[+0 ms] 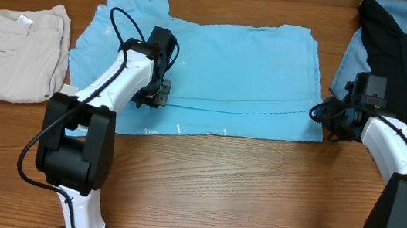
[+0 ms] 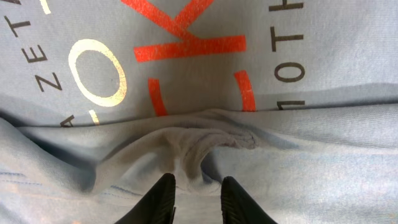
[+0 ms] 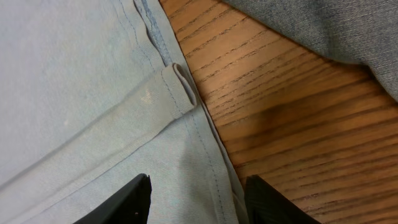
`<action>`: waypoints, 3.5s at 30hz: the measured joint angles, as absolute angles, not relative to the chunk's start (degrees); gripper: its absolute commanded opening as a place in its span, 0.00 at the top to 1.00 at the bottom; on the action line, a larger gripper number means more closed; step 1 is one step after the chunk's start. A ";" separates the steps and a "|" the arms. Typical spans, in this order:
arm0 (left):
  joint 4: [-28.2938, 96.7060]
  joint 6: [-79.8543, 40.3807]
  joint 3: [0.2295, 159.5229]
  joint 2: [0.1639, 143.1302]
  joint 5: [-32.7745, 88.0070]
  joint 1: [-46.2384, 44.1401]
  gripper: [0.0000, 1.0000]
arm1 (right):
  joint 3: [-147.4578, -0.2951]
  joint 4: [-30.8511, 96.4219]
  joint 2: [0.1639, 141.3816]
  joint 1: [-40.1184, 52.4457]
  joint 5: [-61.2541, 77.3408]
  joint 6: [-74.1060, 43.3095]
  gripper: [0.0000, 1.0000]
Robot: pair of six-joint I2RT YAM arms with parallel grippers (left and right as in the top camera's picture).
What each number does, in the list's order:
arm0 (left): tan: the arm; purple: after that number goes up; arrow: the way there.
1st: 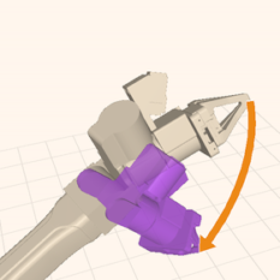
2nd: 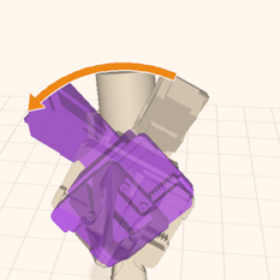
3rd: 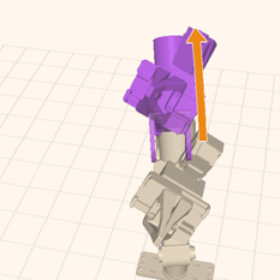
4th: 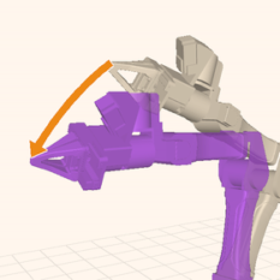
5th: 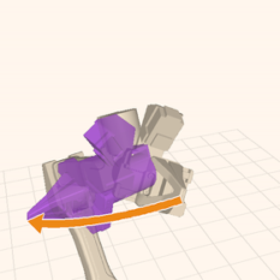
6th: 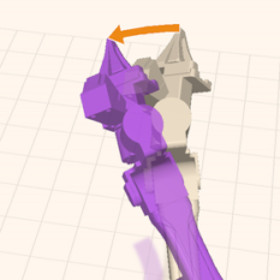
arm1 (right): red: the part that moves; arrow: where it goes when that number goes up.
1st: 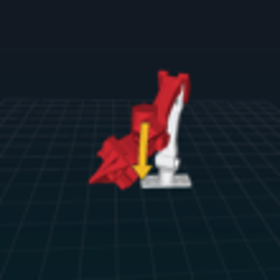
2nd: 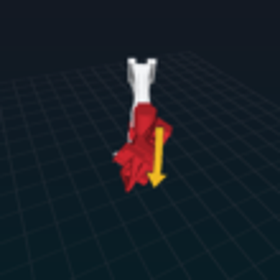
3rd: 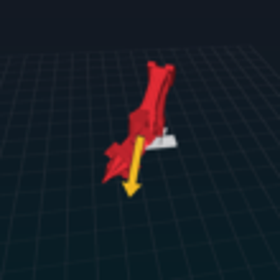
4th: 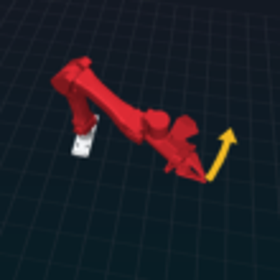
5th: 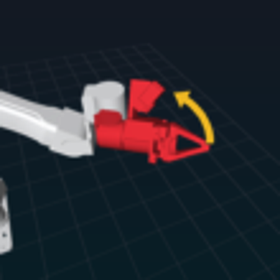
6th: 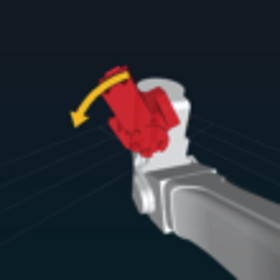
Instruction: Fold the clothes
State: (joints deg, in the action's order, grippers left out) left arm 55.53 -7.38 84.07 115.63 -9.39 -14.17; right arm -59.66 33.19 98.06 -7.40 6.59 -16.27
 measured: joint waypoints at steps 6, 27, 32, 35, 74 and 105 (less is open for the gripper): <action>53.12 -8.05 84.07 115.63 -8.01 -14.17 0.77 | -59.66 33.15 98.06 -7.40 6.59 -16.25 0.48; 48.45 -10.09 84.68 116.64 -1.48 -14.17 0.67 | -59.66 26.17 98.06 -7.40 7.29 -16.27 0.48; 53.52 -13.34 91.74 115.79 -2.79 -13.76 0.57 | -59.66 26.76 98.06 -7.40 7.73 -14.96 0.44; 59.09 -15.40 94.19 114.19 -3.49 -13.21 0.55 | -59.64 32.18 98.06 -7.40 8.12 -14.44 0.40; 58.46 -24.12 73.38 113.25 -11.25 -10.72 0.52 | -52.84 35.11 98.06 -7.40 7.51 -13.37 0.91; 55.64 -26.09 66.54 109.51 -11.22 -10.76 0.63 | -53.15 43.68 97.97 -7.35 4.86 -19.92 0.96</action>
